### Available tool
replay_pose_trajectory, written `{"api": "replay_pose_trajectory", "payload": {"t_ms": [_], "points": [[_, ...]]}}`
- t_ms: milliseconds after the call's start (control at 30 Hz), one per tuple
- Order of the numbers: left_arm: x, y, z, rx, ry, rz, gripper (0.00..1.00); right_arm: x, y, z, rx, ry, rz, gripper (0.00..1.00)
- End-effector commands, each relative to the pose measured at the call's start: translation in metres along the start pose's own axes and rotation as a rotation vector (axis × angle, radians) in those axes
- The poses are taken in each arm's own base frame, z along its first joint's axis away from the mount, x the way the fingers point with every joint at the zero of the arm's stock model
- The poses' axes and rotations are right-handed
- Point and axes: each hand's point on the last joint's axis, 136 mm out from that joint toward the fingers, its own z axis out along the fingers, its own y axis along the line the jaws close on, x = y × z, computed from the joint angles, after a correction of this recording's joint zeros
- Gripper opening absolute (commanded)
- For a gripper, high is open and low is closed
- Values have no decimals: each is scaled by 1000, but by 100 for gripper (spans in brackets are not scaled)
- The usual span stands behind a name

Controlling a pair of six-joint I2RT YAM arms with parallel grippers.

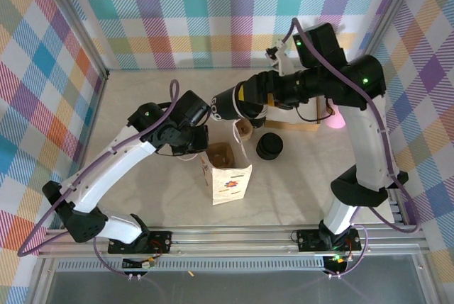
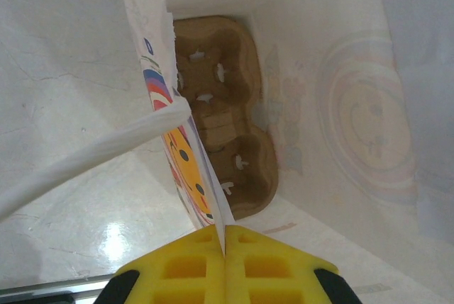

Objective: Pack the takeout coffee

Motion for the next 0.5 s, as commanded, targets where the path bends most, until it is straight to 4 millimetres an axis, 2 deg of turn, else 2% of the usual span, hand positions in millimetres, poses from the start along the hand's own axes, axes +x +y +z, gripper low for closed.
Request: {"api": "replay_pose_trajectory", "payload": {"t_ms": [0, 133, 233, 467], "points": [[-3, 0, -9, 36, -66, -26, 0, 2, -4, 13, 38, 24, -12, 38], [-3, 5, -11, 55, -102, -34, 0, 8, -11, 31, 103, 63, -31, 37], [-3, 8, -15, 73, -131, -42, 17, 10, -15, 40, 133, 84, -30, 37], [-5, 13, -24, 107, -191, -25, 35, 15, -18, 62, 202, 109, -74, 36]]}}
